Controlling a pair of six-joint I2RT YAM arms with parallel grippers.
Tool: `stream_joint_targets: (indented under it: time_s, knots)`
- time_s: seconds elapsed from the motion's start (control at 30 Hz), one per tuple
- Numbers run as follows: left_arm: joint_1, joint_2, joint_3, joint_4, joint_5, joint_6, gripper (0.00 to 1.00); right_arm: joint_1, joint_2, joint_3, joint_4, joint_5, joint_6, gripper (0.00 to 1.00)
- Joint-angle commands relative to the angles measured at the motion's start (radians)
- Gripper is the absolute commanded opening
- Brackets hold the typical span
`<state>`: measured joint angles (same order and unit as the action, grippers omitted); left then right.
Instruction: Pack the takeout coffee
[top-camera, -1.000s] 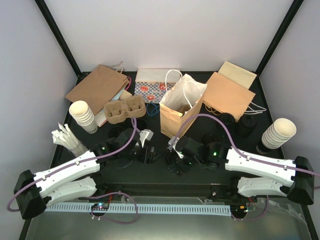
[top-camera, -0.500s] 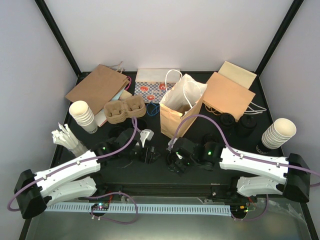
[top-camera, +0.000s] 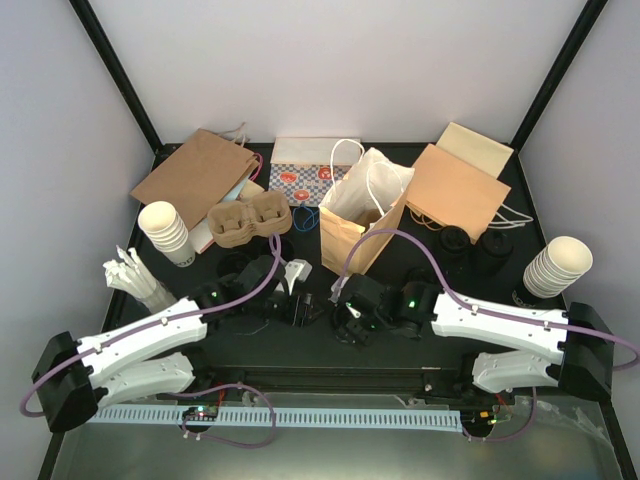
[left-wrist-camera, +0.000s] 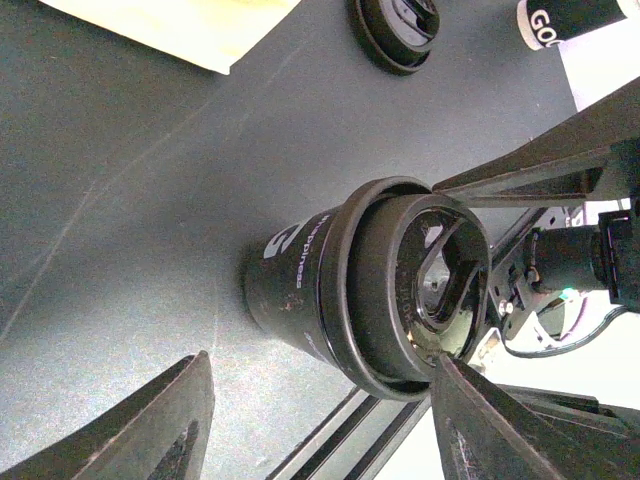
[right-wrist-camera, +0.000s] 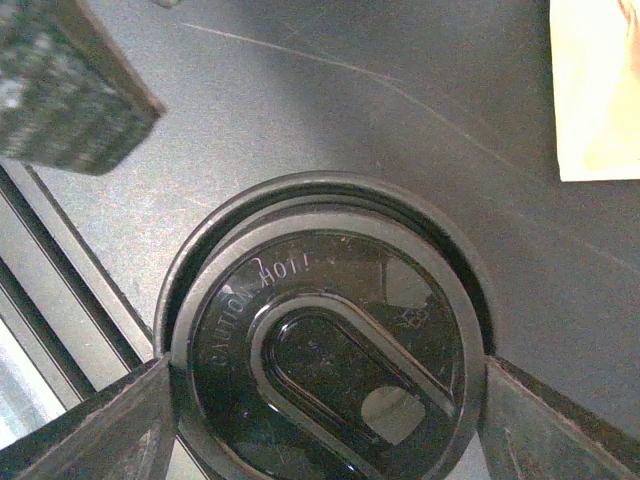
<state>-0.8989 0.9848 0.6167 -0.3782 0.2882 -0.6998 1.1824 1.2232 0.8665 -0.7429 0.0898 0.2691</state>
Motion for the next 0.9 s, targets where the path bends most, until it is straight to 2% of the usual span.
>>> stream_joint_targets:
  time_s: [0.0,0.37,0.87]
  knots:
    - [0.008,0.016,-0.007,0.043,0.031,-0.013,0.61,-0.004,0.003,0.03,0.012,-0.004,-0.015,0.79]
    - [0.03,0.058,-0.051,0.112,0.064,-0.023,0.57,-0.006,0.042,0.025,0.004,-0.023,-0.012,0.77]
    - [0.039,0.066,-0.052,0.118,0.078,-0.018,0.55,-0.005,0.066,0.019,-0.013,-0.078,0.026,0.71]
